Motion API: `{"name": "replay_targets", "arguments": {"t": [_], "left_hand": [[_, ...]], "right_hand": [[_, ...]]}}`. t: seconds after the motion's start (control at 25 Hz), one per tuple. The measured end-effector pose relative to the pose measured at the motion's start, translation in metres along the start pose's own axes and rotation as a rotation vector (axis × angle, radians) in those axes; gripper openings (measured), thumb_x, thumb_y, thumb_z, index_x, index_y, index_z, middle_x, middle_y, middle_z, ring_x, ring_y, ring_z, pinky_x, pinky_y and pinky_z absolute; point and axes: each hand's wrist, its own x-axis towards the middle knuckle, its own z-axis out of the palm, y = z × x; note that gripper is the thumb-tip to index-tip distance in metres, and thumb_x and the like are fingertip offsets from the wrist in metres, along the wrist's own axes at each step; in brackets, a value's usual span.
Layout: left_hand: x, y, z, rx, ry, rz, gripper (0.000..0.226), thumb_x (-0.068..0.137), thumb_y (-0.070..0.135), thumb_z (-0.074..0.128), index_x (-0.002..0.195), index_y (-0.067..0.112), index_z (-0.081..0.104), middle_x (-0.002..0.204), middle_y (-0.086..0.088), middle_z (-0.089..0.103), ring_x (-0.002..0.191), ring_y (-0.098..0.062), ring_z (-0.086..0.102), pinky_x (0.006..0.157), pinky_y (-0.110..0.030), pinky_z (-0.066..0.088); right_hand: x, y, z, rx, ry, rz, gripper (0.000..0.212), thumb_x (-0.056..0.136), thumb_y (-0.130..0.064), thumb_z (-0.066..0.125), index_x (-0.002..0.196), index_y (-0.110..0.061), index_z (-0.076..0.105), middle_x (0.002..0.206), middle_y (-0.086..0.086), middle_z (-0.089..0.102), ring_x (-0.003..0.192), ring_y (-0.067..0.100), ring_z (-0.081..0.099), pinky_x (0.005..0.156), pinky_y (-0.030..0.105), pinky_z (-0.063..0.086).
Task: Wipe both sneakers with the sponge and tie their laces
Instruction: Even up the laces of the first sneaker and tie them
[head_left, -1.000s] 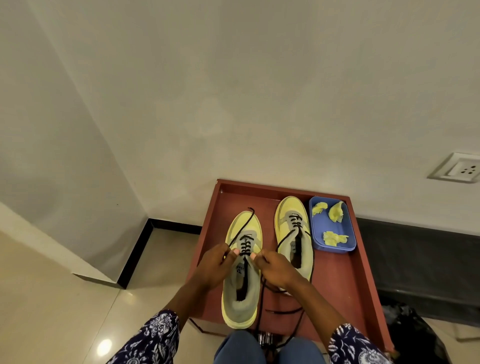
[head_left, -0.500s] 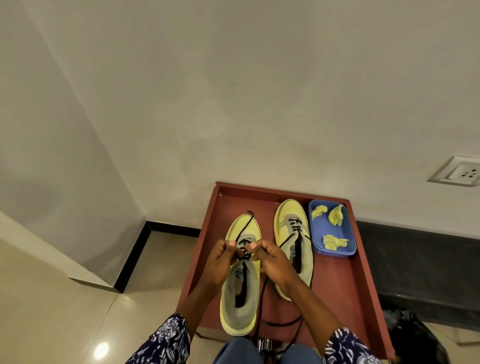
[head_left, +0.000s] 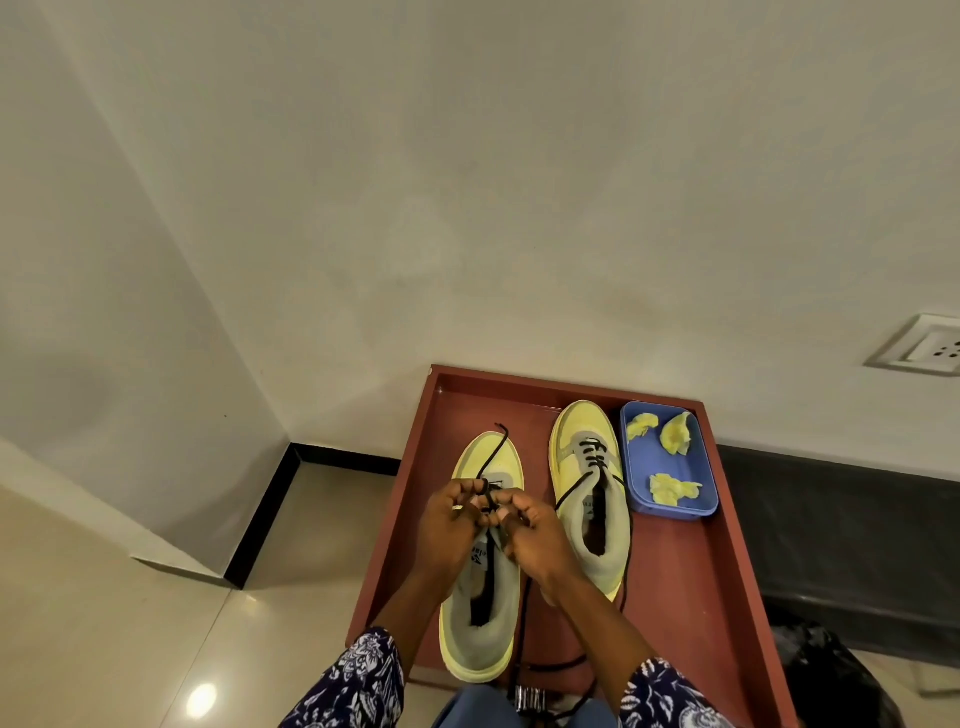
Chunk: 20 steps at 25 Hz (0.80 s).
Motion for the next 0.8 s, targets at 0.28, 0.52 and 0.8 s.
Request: {"name": "replay_targets", "arguments": {"t": [0.28, 0.52, 0.8], "left_hand": [[0.003, 0.003, 0.002, -0.141, 0.128, -0.138, 0.015, 0.086, -0.009, 0.051, 0.090, 0.005, 0.050, 0.080, -0.016, 0.060, 0.065, -0.020, 0.060, 0.063, -0.029, 0.054], [0.004, 0.008, -0.005, -0.107, -0.036, -0.131, 0.017, 0.083, -0.014, 0.051, 0.084, 0.001, 0.059, 0.069, -0.012, 0.065, 0.058, -0.014, 0.062, 0.059, -0.025, 0.053], [-0.002, 0.009, -0.006, -0.164, -0.089, -0.065, 0.009, 0.087, -0.001, 0.057, 0.089, -0.004, 0.065, 0.071, -0.011, 0.067, 0.063, -0.015, 0.065, 0.062, -0.022, 0.054]], "right_hand": [[0.009, 0.002, -0.004, -0.022, 0.018, 0.048, 0.031, 0.088, 0.001, 0.053, 0.094, -0.023, 0.034, 0.082, 0.011, 0.063, 0.059, 0.000, 0.055, 0.056, 0.012, 0.041], [0.011, -0.005, -0.009, 0.131, -0.044, 0.181, 0.023, 0.090, -0.002, 0.054, 0.112, -0.009, 0.049, 0.076, 0.008, 0.063, 0.052, -0.006, 0.059, 0.046, 0.006, 0.041], [0.016, 0.001, -0.003, 0.155, 0.055, 0.201, 0.011, 0.088, -0.007, 0.059, 0.097, -0.001, 0.057, 0.074, 0.006, 0.063, 0.057, 0.003, 0.057, 0.047, 0.009, 0.041]]}}
